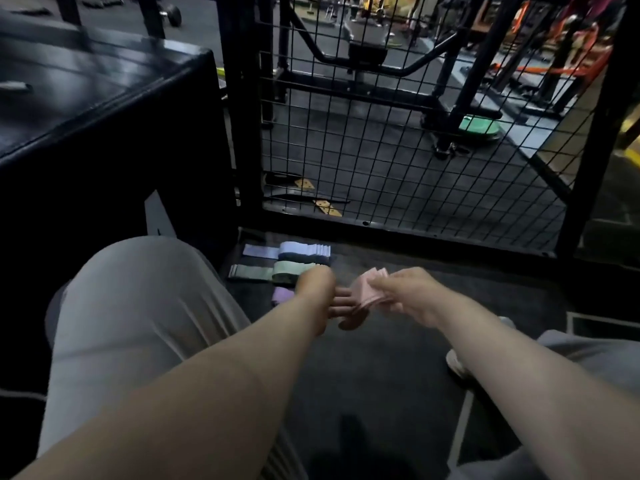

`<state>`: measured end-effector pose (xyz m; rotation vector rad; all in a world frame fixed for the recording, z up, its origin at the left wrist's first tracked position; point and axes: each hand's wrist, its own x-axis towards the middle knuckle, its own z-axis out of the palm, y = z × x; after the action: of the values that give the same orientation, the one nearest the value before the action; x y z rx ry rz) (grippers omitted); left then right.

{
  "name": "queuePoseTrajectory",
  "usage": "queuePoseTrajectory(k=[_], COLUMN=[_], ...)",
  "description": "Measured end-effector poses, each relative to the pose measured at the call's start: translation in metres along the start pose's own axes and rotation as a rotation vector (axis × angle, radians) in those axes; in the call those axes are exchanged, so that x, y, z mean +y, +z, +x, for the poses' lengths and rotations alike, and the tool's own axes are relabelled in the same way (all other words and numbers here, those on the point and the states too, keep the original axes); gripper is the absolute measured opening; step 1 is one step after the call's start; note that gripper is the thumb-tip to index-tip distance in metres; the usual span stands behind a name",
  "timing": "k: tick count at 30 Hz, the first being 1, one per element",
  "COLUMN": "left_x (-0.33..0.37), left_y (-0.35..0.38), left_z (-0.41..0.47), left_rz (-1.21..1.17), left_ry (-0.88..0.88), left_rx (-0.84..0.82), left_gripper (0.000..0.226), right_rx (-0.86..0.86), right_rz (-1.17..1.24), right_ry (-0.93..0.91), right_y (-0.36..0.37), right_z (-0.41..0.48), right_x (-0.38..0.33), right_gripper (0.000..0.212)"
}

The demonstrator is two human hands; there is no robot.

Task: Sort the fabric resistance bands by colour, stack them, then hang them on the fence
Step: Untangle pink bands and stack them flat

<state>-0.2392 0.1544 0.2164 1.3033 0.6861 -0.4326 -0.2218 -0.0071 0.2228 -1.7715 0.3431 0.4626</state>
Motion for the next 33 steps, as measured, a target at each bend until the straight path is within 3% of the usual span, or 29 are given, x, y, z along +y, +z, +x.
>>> queuePoseTrajectory(k=[3, 7, 11, 14, 17, 22, 28, 33], left_x=[-0.006, -0.002, -0.013, -0.02, -0.027, -0.058, -0.091, -0.109], left_y=[-0.022, -0.031, -0.022, -0.016, -0.013, -0.02, -0.039, -0.058], left_z=[0.018, 0.032, 0.066, 0.086, 0.11, 0.162, 0.22, 0.27], left_rz=[-0.006, -0.081, -0.17, -0.256, -0.157, 0.07, 0.216, 0.262], left_ry=[-0.026, -0.124, -0.16, -0.142, -0.149, -0.277, -0.347, -0.419], left_rx=[0.12, 0.086, -0.044, -0.07, -0.054, 0.102, 0.455, 0.511], left_gripper=[0.021, 0.023, 0.055, 0.041, 0.023, 0.026, 0.039, 0.036], right_rx=[-0.033, -0.154, -0.148, -0.082, -0.028, -0.055, -0.07, -0.07], right_rz=[-0.026, 0.148, 0.203, 0.166, 0.183, 0.035, -0.03, -0.047], right_ry=[0.017, 0.023, 0.041, 0.12, 0.209, 0.372, 0.444, 0.495], right_y=[-0.001, 0.0, -0.002, -0.002, -0.001, 0.023, 0.077, 0.106], right_z=[0.013, 0.031, 0.061, 0.083, 0.102, 0.136, 0.176, 0.21], right_x=[-0.016, -0.034, -0.023, 0.003, 0.031, 0.089, 0.144, 0.169], right_gripper=[0.023, 0.024, 0.02, 0.024, 0.018, 0.019, 0.017, 0.033])
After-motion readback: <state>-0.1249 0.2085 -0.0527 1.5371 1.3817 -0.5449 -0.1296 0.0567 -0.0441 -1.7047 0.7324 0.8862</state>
